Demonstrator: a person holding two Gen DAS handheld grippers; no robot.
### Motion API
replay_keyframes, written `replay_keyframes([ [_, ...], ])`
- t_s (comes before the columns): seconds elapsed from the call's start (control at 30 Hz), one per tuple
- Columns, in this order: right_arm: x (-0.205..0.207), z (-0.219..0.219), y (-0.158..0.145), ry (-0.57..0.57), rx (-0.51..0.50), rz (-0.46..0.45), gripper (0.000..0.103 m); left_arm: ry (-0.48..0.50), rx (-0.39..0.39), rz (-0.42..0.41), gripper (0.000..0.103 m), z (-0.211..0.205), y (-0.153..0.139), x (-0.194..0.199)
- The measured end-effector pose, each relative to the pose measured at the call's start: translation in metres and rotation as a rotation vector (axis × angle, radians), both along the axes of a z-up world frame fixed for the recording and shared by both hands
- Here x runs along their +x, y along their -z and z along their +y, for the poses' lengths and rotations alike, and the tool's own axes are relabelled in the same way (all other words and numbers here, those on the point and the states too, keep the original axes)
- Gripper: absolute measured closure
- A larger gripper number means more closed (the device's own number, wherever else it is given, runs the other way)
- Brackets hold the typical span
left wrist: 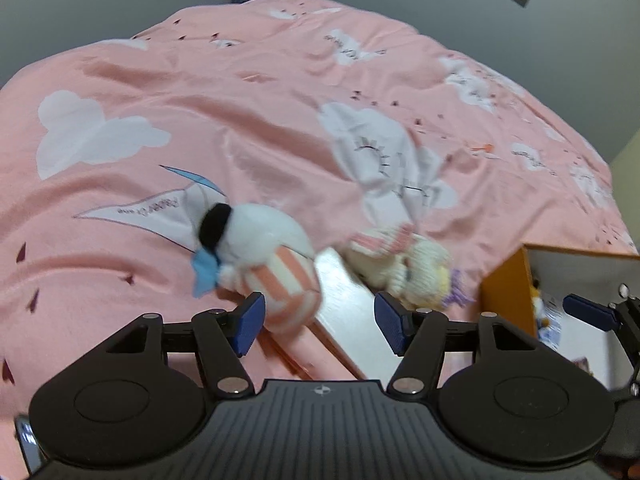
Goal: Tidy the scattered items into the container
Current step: 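Reach both grippers toward the white plush and the crocheted bunny, then grasp the striped white plush with the left gripper while the right grasps the crocheted bunny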
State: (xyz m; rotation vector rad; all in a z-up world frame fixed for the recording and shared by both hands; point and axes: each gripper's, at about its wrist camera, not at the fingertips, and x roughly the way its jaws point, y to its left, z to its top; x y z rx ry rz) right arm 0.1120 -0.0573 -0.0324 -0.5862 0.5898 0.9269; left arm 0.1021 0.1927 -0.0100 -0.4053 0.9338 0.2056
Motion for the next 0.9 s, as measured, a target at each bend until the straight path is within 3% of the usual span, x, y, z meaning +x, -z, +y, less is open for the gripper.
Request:
replay_keyframes([
  [0.33, 0.010, 0.040, 0.017, -0.128, -0.074, -0.033, 0.017, -0.109, -0.095, 0.075, 0.031, 0.034, 0.025, 0.029],
  [0.47, 0.018, 0.052, 0.025, -0.154, -0.092, -0.016, 0.026, -0.137, -0.108, 0.111, 0.031, 0.040, 0.038, 0.038],
  [0.7, 0.032, 0.081, 0.045, -0.206, -0.149, -0.027, 0.026, -0.162, -0.137, 0.138, 0.017, 0.045, 0.054, 0.046],
  [0.9, 0.046, 0.103, 0.069, -0.196, -0.235, -0.027, 0.026, -0.157, -0.187, 0.180, 0.013, 0.048, 0.070, 0.059],
])
